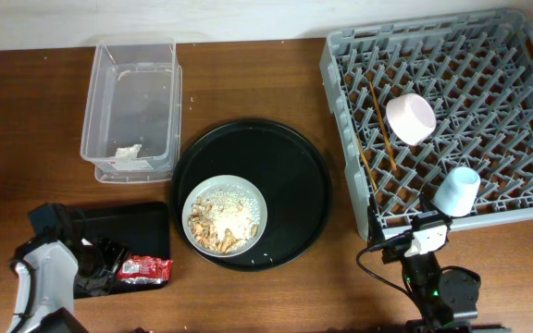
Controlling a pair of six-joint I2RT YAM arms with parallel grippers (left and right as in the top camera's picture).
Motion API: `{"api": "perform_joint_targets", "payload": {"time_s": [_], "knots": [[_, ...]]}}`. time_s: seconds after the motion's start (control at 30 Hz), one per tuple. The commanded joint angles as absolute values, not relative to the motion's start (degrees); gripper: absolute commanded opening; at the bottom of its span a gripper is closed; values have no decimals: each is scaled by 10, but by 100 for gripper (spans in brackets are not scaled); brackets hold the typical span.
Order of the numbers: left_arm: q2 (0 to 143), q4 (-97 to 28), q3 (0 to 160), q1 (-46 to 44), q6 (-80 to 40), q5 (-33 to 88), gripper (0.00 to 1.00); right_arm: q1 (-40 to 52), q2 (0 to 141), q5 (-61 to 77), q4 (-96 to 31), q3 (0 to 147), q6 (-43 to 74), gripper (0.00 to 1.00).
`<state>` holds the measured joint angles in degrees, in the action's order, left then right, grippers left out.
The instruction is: Sort waste into correct bins and load items into the dishwasher rack
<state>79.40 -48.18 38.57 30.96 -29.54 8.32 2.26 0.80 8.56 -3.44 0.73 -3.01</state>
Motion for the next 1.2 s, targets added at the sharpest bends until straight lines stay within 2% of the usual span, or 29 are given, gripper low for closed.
{"api": "perform_joint_targets", "payload": {"time_s": [0.0, 0.07, 0.17, 0.43, 0.47, 0.67, 0.87, 1.03, 1.07, 1.17], "knots": [[792, -482, 394, 307, -286, 71, 50, 18, 4, 91, -36, 3, -25, 98], [792, -481, 394, 307, -286, 71, 31, 18, 4, 90, -36, 3, -25, 98], [792, -480, 394, 303, -283, 70, 36, 18, 4, 90, -36, 3, -25, 98], [792, -454, 394, 227, -273, 40, 36, 18, 4, 90, -36, 3, -26, 98], [793, -450, 394, 224, -273, 37, 36, 18, 4, 90, -36, 3, -25, 98], [819, -436, 394, 217, -212, 89, 57, 18, 4, 90, -36, 3, -25, 98], [819, -465, 394, 217, -209, 102, 62, 18, 4, 90, -36, 3, -25, 98], [819, -459, 394, 217, -209, 183, 65, 18, 4, 91, -36, 3, -25, 98], [819, -455, 394, 217, -204, 198, 68, 18, 4, 90, -36, 3, -25, 98], [819, -430, 394, 218, -164, 243, 71, 18, 4, 90, -36, 3, -25, 98]]}}
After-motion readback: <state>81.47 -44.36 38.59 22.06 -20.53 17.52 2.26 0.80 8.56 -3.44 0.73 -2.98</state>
